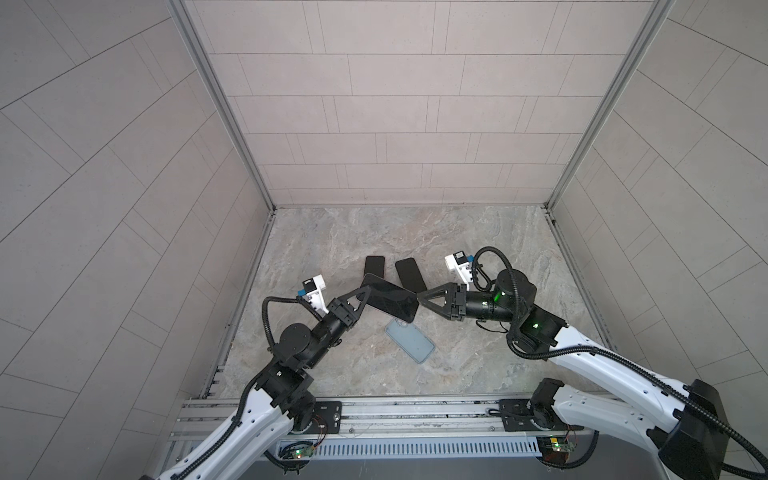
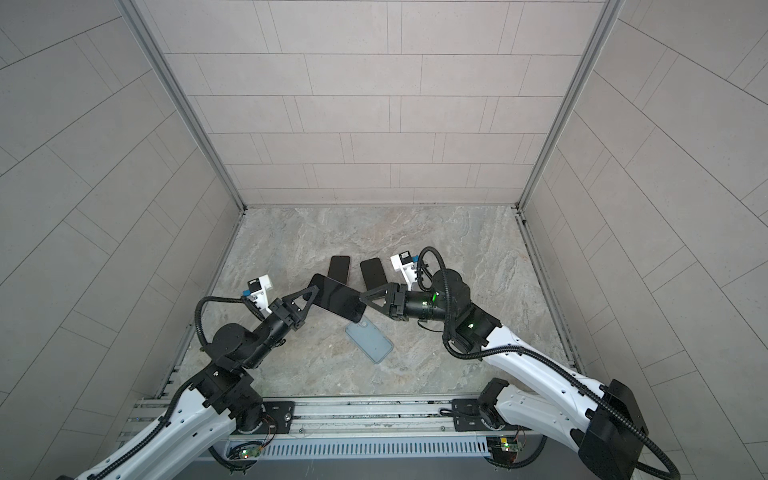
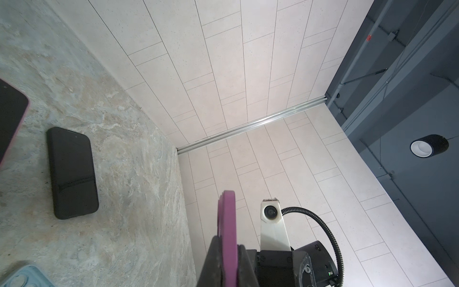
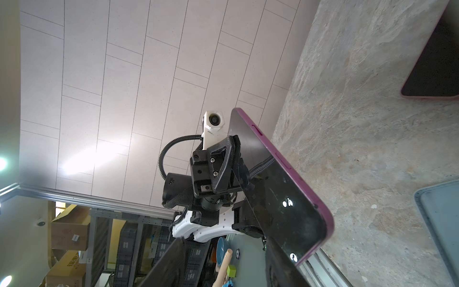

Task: Put the phone into the phone case

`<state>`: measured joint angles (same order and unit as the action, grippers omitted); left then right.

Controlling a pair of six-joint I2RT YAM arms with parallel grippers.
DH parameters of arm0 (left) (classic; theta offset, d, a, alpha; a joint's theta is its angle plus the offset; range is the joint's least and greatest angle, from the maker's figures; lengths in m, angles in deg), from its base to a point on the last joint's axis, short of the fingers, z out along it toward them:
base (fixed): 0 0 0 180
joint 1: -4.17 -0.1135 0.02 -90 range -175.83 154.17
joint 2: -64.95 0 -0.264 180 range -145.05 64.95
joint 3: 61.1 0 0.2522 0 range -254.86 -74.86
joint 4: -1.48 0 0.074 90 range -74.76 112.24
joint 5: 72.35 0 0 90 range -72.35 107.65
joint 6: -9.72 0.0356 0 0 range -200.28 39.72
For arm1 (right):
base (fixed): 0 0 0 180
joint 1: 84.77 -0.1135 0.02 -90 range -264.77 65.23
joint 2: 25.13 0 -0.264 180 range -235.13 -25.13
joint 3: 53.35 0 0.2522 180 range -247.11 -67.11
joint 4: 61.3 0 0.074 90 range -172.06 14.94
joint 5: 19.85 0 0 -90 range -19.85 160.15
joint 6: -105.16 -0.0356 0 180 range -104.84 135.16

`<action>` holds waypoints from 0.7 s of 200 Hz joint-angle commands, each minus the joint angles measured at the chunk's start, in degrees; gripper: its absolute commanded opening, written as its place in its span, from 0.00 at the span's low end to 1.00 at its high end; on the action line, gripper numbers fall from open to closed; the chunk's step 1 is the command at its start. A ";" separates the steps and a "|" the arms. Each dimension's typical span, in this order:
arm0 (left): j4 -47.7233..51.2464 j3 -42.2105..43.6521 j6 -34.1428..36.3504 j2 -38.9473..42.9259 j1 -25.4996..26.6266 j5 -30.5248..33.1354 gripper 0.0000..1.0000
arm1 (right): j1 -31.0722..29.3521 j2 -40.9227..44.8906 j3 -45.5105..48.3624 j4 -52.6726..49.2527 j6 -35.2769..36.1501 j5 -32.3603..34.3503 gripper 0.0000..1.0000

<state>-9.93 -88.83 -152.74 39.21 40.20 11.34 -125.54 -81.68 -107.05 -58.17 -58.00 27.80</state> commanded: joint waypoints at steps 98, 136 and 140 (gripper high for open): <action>-10.97 -4.08 -2.65 -2.94 -0.02 -0.83 0.00 | -0.92 1.04 1.44 -2.35 0.14 4.38 0.45; -14.27 -3.77 -4.24 -5.93 -0.02 -3.25 0.00 | -2.55 -1.09 1.27 3.82 -2.34 4.47 0.38; -14.75 -3.78 -4.41 -6.26 -0.06 -3.60 0.00 | -2.56 -1.23 1.27 4.18 -2.46 4.51 0.37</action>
<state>-16.94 -90.67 -154.71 33.84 40.20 9.98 -127.44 -82.40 -105.98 -60.16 -58.22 31.87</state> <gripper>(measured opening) 0.063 0.392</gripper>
